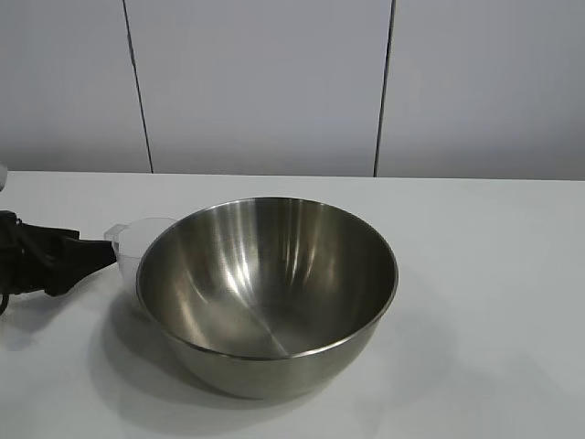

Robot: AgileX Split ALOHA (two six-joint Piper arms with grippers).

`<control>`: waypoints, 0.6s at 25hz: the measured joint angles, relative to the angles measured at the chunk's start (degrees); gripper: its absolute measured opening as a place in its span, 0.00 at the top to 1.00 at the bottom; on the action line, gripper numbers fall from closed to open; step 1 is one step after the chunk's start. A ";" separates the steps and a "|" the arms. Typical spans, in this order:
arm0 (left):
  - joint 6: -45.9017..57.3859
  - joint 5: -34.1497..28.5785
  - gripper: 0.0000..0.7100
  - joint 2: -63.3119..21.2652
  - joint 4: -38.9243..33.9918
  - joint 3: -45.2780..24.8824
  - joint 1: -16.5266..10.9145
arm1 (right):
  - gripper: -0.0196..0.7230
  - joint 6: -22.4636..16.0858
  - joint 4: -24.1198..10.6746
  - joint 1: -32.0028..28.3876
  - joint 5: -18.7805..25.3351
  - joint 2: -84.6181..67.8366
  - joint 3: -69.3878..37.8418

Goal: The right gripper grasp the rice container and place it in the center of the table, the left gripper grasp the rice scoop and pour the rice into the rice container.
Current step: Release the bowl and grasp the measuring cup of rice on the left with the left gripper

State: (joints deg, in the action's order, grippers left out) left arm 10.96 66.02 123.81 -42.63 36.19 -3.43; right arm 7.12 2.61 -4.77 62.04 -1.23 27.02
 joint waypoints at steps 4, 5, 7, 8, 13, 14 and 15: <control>0.84 0.00 0.30 0.00 0.00 0.86 0.00 | 0.32 0.00 0.00 0.00 0.06 0.00 0.00; 0.84 0.00 0.30 0.00 0.00 1.00 0.00 | 0.32 0.00 0.00 0.00 0.06 0.00 0.00; 0.87 0.00 0.31 0.00 0.00 1.00 0.00 | 0.32 0.00 0.00 0.00 0.06 0.00 0.00; 0.87 0.00 0.32 0.00 -0.08 1.00 0.00 | 0.32 0.00 0.00 0.00 0.06 0.00 0.00; 0.81 0.00 0.33 0.00 -2.51 1.00 0.00 | 0.32 0.00 0.00 0.00 0.01 0.00 0.00; 0.88 0.00 0.33 0.00 -2.99 1.00 0.00 | 0.32 0.00 0.00 0.00 0.01 0.00 0.00; 1.06 0.00 0.33 0.00 -3.47 1.00 0.00 | 0.32 0.00 0.00 0.00 0.01 0.00 0.00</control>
State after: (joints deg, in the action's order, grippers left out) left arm 12.01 66.02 123.81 -46.09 37.19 -3.43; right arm 7.12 2.61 -4.77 62.05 -1.23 27.02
